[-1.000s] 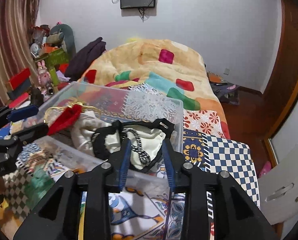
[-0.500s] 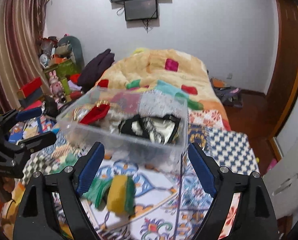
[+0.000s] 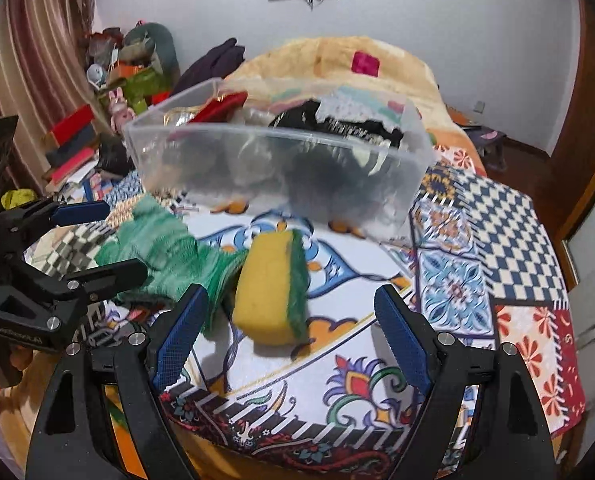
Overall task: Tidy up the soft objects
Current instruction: 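Grasp the green knit glove with the left tool while the right tool grasps the yellow sponge, then drop the glove with the left tool into the box while the right tool releases the sponge inside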
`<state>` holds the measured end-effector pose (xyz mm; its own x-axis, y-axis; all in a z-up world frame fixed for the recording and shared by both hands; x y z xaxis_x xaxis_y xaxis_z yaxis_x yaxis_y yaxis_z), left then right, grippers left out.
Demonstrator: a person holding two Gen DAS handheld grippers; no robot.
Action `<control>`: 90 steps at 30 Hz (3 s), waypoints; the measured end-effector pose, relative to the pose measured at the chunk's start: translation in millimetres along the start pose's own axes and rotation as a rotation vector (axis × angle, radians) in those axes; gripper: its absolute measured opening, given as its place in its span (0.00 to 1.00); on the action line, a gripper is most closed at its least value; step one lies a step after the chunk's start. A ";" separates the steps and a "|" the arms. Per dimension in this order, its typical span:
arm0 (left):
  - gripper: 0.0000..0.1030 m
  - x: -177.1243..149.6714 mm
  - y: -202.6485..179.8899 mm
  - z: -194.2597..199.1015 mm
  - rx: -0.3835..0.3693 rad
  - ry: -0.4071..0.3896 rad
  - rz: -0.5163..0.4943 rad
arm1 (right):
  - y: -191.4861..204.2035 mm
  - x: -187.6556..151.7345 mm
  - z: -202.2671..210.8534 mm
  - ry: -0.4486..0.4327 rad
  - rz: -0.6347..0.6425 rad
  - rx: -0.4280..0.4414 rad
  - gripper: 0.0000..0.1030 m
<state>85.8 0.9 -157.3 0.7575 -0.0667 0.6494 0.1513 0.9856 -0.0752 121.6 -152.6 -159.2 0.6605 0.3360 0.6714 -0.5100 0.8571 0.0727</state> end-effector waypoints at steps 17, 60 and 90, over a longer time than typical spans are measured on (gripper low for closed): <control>0.27 3.6 -5.0 7.9 -0.063 -0.067 -0.021 | -0.2 10.1 20.9 -0.065 -0.023 0.027 0.26; 0.27 102.3 35.1 -18.2 0.016 -0.173 0.054 | -2.8 99.7 -31.1 -0.143 -0.004 -0.025 0.26; 0.90 89.3 11.8 120.0 0.018 -0.508 0.059 | 2.2 102.9 102.7 -0.436 -0.012 -0.044 0.57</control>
<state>79.0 25.2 -9.4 0.3599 0.0686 0.9305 0.1032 0.9882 -0.1128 131.8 -156.2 -14.2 0.3673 0.1381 0.9198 -0.4733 0.8790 0.0571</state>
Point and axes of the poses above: each gripper's, at about its wrist camera, not at the fingertips, and z roughly against the way its jaws point, y to its left, x to its top, the point moved 3 cm from there along -z, roughly the way its jaws point, and after that the axes turned 2 degrees about -x, right-handed, at the moved point
